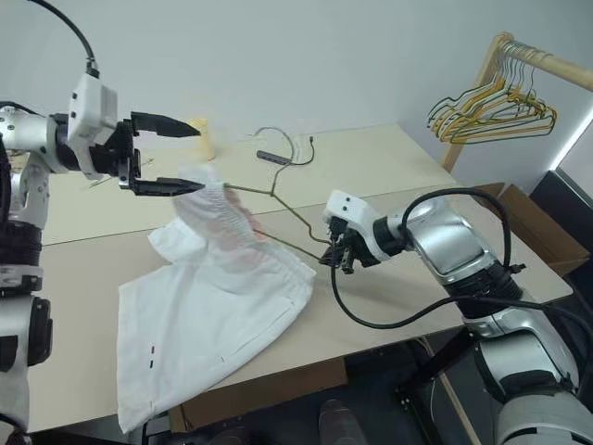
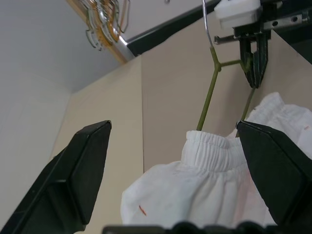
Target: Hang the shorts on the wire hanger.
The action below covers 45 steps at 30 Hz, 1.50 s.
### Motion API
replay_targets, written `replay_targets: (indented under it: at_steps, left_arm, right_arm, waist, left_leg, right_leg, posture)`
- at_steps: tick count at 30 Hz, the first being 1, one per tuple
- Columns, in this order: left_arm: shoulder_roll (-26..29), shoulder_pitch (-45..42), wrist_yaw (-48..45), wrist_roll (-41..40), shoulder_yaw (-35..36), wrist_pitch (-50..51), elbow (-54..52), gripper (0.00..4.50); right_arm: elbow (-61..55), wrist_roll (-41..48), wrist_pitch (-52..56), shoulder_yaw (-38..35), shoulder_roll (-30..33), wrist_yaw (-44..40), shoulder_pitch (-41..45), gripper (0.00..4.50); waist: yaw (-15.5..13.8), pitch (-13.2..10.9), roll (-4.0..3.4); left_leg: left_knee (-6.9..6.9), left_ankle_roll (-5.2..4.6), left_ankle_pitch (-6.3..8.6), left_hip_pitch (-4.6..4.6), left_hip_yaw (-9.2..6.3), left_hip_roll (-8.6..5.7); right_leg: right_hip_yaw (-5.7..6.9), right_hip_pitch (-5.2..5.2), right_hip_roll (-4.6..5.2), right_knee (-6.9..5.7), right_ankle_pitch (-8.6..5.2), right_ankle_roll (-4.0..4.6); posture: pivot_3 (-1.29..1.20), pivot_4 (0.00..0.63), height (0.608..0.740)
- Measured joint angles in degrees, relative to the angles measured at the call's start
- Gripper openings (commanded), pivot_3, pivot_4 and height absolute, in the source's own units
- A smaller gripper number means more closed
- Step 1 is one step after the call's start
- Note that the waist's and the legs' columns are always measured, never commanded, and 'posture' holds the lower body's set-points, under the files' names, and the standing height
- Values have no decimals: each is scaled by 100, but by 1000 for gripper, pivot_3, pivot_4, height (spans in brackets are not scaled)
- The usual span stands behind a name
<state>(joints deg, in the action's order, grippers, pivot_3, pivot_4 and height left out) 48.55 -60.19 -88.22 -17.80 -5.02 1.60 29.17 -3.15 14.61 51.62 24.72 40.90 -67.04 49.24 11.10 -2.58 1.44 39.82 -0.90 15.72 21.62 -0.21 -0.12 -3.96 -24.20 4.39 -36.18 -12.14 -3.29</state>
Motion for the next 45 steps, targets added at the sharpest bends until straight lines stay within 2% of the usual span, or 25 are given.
replay_targets:
  at_steps: [7,11,16,22,28,32,36,40,45]
  left_arm:
    - [261,-304,-403,191,-1062,-676,649,4460]
    - [467,-329,-406,-124,-1571,-680,653,3614]
    - [643,-330,-408,-487,-2160,-652,615,1929]
    - [650,-337,-409,-552,-2429,-659,679,18]
    - [641,-339,-409,-545,-2491,-810,756,18]
    - [500,-353,-408,14,-2228,-1063,1018,0]
    - [436,-283,-408,245,-2032,-1156,1018,0]
    - [420,-236,-402,512,-1648,-1169,1228,0]
    - [432,-147,-407,692,-1355,-1180,1240,0]
  right_arm:
    - [-202,-100,-112,237,-97,-147,85,0]
    - [-268,-163,-132,327,-95,-168,112,0]
    - [-302,-240,-131,386,-95,-179,115,0]
    - [-301,-342,-132,396,-98,-155,119,0]
    - [-303,-521,-412,410,-80,-153,104,0]
    - [-303,-708,-1048,394,-287,60,-87,1078]
    - [-309,-701,-1341,276,-415,190,-163,2551]
    - [-313,-640,-1248,-245,-286,417,-392,3958]
    - [-353,-105,-290,-1145,-197,655,-590,3958]
  waist:
    - [-22,0,-1]
    - [-29,-1,-1]
    - [-68,-1,-1]
    - [-77,-1,-1]
    - [-68,-1,-1]
    - [-55,-1,-1]
    - [-64,-1,-1]
    - [-80,-1,0]
    - [-78,-1,0]
  left_leg:
    - [3,0,0,15,-2,1]
    - [3,-1,0,21,-3,2]
    - [7,-1,0,23,-3,2]
    - [9,-1,0,24,-3,2]
    - [10,-2,0,24,-2,2]
    - [12,-2,0,22,3,2]
    - [12,-2,0,24,-1,2]
    - [15,-2,0,30,-1,-1]
    - [16,-3,0,27,-2,1]
  right_leg:
    - [0,-13,2,-2,0,-1]
    - [0,-18,2,-3,-1,-1]
    - [0,-19,1,-5,-1,-2]
    - [1,-19,0,-5,-2,-3]
    - [1,-20,0,-5,-2,-3]
    - [0,-19,-3,-7,-2,-3]
    - [1,-18,0,-5,-1,-2]
    - [2,-19,3,-3,0,-3]
    - [2,-17,2,-5,0,-2]
  posture:
    - [-137,0,740]
    - [-141,0,740]
    - [-146,0,740]
    - [-150,0,740]
    - [-151,0,740]
    - [-147,0,740]
    - [-150,0,740]
    - [-153,0,740]
    - [-165,0,740]
